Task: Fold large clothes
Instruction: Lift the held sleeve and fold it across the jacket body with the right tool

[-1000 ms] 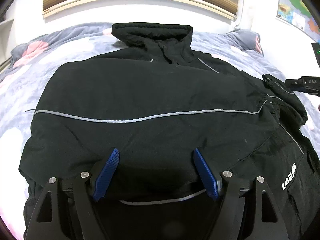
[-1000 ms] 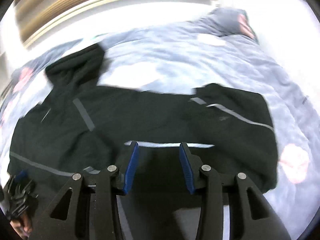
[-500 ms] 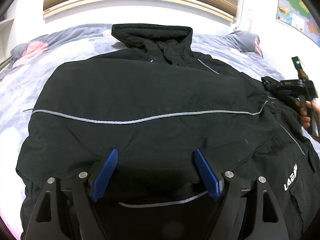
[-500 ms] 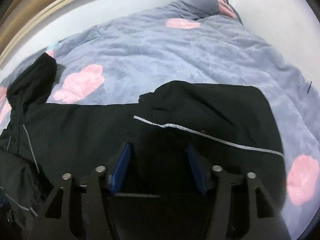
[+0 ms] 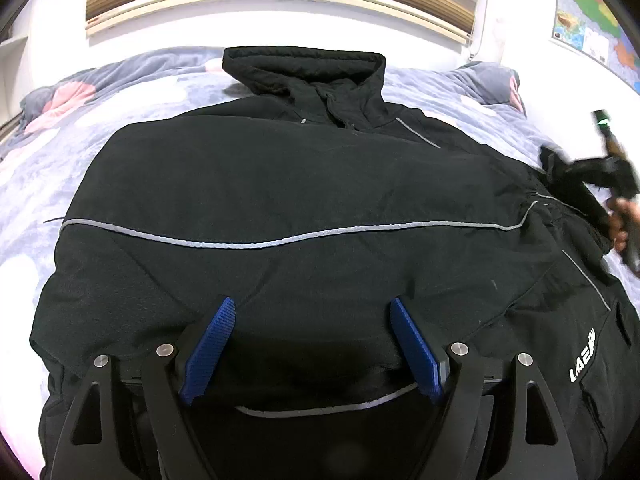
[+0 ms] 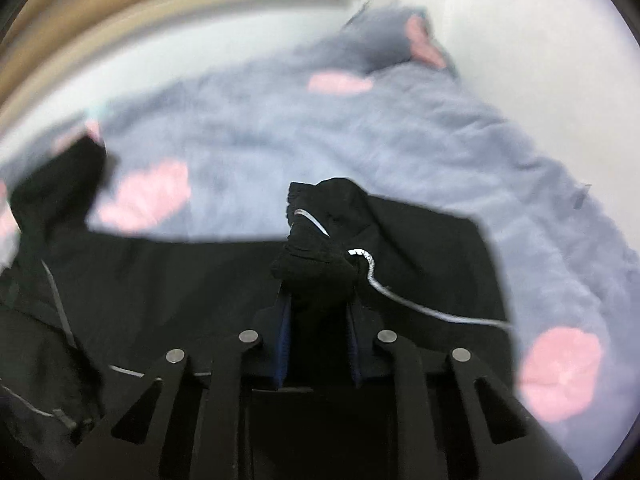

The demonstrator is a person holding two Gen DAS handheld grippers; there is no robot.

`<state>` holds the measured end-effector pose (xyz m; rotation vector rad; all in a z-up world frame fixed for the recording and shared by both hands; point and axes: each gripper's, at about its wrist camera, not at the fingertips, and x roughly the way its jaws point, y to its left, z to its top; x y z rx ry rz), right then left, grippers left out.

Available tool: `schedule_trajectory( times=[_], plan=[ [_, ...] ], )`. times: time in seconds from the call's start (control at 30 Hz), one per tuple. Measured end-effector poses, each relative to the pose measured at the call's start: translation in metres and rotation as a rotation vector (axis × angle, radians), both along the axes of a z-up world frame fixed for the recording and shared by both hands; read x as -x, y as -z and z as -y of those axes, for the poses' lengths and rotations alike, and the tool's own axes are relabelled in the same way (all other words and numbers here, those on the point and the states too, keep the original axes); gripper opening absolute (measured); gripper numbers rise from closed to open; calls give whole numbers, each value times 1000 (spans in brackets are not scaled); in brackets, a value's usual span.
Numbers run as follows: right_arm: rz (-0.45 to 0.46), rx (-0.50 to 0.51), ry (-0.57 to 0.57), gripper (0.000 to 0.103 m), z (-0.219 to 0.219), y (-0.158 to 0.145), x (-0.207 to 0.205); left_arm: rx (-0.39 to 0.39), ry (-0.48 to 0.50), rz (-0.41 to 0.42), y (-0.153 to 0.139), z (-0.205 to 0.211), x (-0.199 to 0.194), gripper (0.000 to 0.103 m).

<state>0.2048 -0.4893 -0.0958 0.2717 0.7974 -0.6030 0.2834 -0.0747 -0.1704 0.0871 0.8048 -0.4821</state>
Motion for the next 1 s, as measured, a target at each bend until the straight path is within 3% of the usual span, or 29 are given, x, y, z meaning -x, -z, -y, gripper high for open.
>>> schedule_trajectory(
  times=[0.1,0.27,0.4,0.53,0.63,0.7,0.87,1.0],
  plan=[
    [99,47,65,24,25,-47,52,-1,0,0,0,0,0,81],
    [165,37,231,22,95,-75,132,-5,-2,1,0,1,-1,81],
    [228,-135,348,22,158,-49,189,-7,-3,1,0,1,0,81],
    [222,-326,421,22,204,12,219,-13,-5,2,0,2,0,81],
    [162,-374,441,22,215,52,216,-18,-7,2,0,3,0,81],
    [172,-388,436,24,217,65,216,-20,-8,2,0,3,0,81],
    [248,-435,403,31,217,63,225,-20,-9,2,0,3,0,81],
    [247,-362,347,26,201,39,222,-21,-10,2,0,3,0,81]
  ],
)
